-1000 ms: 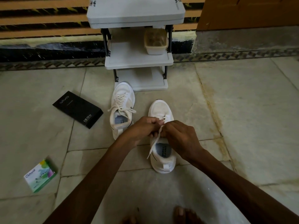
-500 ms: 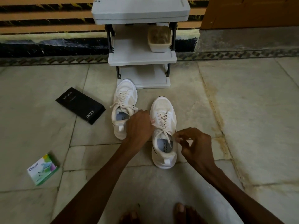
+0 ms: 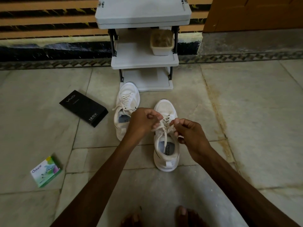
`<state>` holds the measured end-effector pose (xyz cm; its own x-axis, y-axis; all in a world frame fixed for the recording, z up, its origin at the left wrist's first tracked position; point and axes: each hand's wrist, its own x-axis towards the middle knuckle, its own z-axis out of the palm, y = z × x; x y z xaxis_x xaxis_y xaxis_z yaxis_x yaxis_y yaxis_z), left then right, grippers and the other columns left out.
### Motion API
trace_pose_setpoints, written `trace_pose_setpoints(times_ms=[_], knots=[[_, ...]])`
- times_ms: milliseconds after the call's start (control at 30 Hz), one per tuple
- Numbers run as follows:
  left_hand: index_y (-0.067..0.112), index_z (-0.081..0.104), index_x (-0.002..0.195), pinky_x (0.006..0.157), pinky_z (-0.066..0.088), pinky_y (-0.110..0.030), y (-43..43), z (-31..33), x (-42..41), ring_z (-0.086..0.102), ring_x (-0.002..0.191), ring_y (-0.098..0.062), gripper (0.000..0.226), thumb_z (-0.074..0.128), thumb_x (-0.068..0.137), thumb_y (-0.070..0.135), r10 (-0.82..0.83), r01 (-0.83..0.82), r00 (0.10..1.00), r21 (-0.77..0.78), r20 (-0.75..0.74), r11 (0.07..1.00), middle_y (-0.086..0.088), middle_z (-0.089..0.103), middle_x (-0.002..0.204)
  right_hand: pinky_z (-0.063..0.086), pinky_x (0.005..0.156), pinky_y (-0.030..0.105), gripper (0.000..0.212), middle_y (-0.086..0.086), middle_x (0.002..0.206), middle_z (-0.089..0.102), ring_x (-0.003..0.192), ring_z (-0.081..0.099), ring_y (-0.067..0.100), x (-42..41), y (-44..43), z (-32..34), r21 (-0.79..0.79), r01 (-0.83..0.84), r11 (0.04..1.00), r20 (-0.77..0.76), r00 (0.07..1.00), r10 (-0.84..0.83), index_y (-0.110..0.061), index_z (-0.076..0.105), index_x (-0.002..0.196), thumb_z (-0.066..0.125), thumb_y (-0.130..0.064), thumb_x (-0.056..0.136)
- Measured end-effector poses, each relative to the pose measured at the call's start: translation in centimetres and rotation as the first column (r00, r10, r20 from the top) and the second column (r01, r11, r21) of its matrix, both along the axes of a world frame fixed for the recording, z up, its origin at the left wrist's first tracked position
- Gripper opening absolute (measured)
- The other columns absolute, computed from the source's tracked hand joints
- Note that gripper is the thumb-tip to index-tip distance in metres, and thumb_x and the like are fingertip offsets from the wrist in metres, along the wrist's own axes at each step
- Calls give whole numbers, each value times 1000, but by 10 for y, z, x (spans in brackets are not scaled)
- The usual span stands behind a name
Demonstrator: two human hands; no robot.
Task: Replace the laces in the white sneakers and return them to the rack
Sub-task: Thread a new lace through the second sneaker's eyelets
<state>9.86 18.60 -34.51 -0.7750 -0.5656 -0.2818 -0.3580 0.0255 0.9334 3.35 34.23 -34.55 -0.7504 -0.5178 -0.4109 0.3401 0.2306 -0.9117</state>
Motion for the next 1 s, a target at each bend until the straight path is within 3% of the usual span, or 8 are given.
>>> trace_pose_setpoints(times_ms=[100, 233, 300, 400, 500, 667, 767, 1000], knots=[[6, 69, 86, 48, 44, -19, 4, 3, 0, 57, 49, -8, 16, 58, 95, 15, -14, 15, 1000, -39, 23, 999, -5, 66, 64, 35, 53, 24, 35, 22, 78, 62, 51, 45, 10, 0, -4, -2, -44, -49, 998, 65, 997, 52, -12, 72, 84, 50, -35, 99], [7, 58, 92, 35, 29, -13, 13, 8, 0, 48, 42, -3, 22, 45, 102, 21, 33, -10, 999, 478, -40, 879, 0, 68, 70, 30, 47, 22, 45, 15, 69, 48, 47, 36, 10, 1, -5, -4, -16, -55, 998, 32, 998, 56, -12, 58, 77, 40, -45, 101], [9, 54, 91, 32, 23, -13, 13, 6, -1, 37, 38, -1, 22, 42, 104, 21, -9, 35, 998, 517, -54, 855, 0, 56, 65, 28, 45, 22, 44, 8, 64, 43, 48, 33, 10, 0, -4, -7, -12, -61, 998, -4, 998, 61, -9, 55, 80, 39, -44, 102], [11, 53, 82, 37, 25, -14, 3, -4, -1, 33, 39, -3, 27, 38, 104, 17, -190, 195, 981, 262, -44, 945, 0, 44, 59, 31, 46, 16, 43, -3, 57, 45, 47, 36, 4, -3, 1, -9, 26, -132, 991, -152, 979, 135, -9, 53, 77, 41, -41, 102], [19, 55, 72, 49, 37, -23, -1, -11, -1, 45, 48, -6, 33, 42, 102, 23, -355, 356, 934, -133, 34, 925, 10, 51, 53, 34, 47, 9, 40, -12, 53, 48, 47, 41, -3, -5, 5, -10, 40, -186, 982, -247, 950, 191, -11, 53, 73, 42, -37, 101], [29, 43, 66, 59, 39, -31, -4, -11, -2, 49, 56, -12, 25, 41, 91, 32, -514, 496, 836, -665, 192, 558, 11, 46, 56, 35, 54, 9, 38, -13, 56, 51, 52, 45, -2, -5, 11, -19, 66, -234, 970, -341, 908, 242, -15, 55, 70, 44, -31, 102], [30, 39, 70, 58, 30, -26, -13, -10, 0, 41, 53, -10, 20, 47, 89, 29, -584, 505, 784, -764, 211, 402, 13, 37, 55, 36, 57, 9, 37, -13, 56, 51, 54, 45, -2, -6, 16, -23, 76, -263, 962, -395, 878, 271, -13, 55, 69, 45, -28, 101], [30, 45, 69, 55, 30, -24, -12, -18, -1, 41, 49, -10, 17, 48, 85, 33, -575, 400, 807, -842, 137, 362, 11, 45, 56, 40, 62, 18, 40, -8, 61, 52, 60, 49, 1, -10, 18, -28, 118, -278, 953, -480, 825, 300, -9, 55, 69, 44, -33, 99]])
